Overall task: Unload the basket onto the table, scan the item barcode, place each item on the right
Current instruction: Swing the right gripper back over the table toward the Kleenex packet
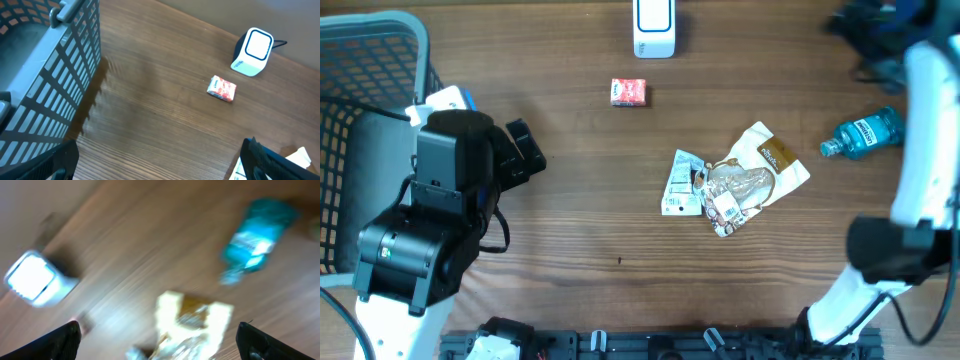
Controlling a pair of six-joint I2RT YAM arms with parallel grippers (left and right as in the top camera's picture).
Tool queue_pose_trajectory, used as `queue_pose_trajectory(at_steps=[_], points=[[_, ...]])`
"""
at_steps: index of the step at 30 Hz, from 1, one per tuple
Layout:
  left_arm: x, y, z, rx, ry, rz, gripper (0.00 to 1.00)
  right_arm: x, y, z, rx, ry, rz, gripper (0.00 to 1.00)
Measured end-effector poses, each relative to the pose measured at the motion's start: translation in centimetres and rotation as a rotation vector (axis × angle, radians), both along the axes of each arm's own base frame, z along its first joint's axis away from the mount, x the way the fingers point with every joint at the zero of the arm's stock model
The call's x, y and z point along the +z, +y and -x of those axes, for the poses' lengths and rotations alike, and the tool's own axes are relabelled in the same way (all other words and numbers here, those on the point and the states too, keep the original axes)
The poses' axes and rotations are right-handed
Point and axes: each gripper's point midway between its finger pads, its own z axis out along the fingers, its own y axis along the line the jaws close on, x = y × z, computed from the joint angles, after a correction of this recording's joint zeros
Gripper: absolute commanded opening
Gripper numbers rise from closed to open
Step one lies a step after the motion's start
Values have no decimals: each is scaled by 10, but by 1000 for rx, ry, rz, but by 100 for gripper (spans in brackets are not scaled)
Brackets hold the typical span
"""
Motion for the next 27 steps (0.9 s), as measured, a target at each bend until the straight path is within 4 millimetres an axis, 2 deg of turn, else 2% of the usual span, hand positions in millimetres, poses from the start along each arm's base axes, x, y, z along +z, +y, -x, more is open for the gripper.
queue_pose_trajectory(at_steps=[2, 4, 13, 17, 20, 27], points=[[0, 0, 0, 0, 0, 0, 100, -6, 43, 5, 76, 29, -20, 100], [0, 0, 0, 0, 0, 0, 100, -22, 80, 2, 144, 67, -31, 100], [0, 0, 0, 0, 0, 0, 100, -110, 200, -26, 378, 147, -73, 100], [0, 0, 0, 0, 0, 0, 100, -150, 245, -36, 460, 158, -121, 100], [0, 0, 0, 0, 0, 0, 100, -165, 265, -40, 517, 136, -96, 100], [0, 0, 0, 0, 0, 0, 100, -152, 297, -64, 609, -41, -41, 100]])
